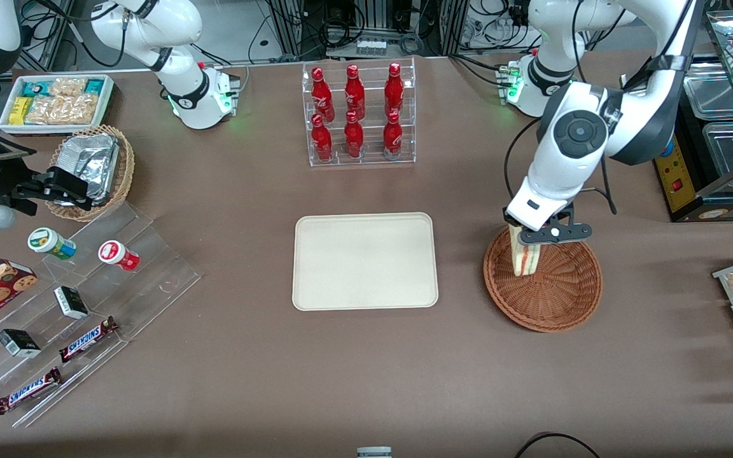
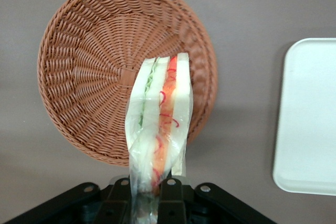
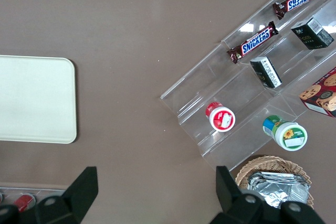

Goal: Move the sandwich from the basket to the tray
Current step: 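Carry the sandwich with the left gripper over the cream tray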

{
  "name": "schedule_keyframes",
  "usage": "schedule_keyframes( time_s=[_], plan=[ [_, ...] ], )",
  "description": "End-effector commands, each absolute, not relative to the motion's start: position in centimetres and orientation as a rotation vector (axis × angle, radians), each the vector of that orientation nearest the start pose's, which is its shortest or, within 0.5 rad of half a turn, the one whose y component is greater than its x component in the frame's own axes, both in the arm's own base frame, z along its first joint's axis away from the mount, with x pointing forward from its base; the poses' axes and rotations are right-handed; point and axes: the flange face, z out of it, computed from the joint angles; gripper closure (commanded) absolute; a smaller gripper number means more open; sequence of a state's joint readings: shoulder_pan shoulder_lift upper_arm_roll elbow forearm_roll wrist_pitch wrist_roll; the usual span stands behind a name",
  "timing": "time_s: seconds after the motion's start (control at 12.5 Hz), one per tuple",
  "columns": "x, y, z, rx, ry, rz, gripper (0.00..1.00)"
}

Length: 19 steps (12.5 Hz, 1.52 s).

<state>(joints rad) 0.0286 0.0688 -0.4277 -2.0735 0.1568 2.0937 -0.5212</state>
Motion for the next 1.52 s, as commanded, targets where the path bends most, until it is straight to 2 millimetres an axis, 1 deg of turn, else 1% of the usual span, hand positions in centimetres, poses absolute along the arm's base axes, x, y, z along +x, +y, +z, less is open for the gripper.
schedule_keyframes(
  time_s=[0.0,0.08,0.16,0.24,0.32,0.4,0.48,0.56,0.64,0.72,0.88,0.96,1.12,1.2,1.36,1.44],
  plan=[
    [50.8,-23.6,40.3,-3.035,-0.082,-0.010,1.00],
    [50.5,-25.1,40.0,-3.065,-0.119,0.017,1.00],
    [50.6,-25.8,39.7,-3.094,-0.186,0.042,1.00],
    [50.5,-26.9,39.7,-3.117,-0.227,0.060,1.00],
    [50.3,-28.3,39.7,-3.140,-0.253,0.075,1.00],
    [50.6,-28.8,39.4,-3.163,-0.292,0.082,1.00],
    [50.2,-30.4,39.1,-3.189,-0.285,0.080,1.00],
    [50.0,-31.6,38.4,-3.213,-0.328,0.075,1.00],
    [49.8,-33.2,37.2,-3.218,-0.430,0.082,1.00],
    [49.9,-34.7,36.0,-3.226,-0.482,0.094,1.00],
    [49.3,-37.0,34.4,-3.232,-0.437,0.136,1.00],
    [49.1,-37.8,34.3,-3.234,-0.400,0.130,1.00],
    [48.8,-38.9,33.1,-3.194,-0.262,0.063,1.00],
    [48.3,-40.0,33.1,-3.189,-0.210,0.036,1.00],
    [48.4,-41.7,33.3,-3.198,-0.158,0.006,1.00],
    [48.1,-42.6,33.2,-3.190,-0.125,-0.016,1.00]
  ],
)
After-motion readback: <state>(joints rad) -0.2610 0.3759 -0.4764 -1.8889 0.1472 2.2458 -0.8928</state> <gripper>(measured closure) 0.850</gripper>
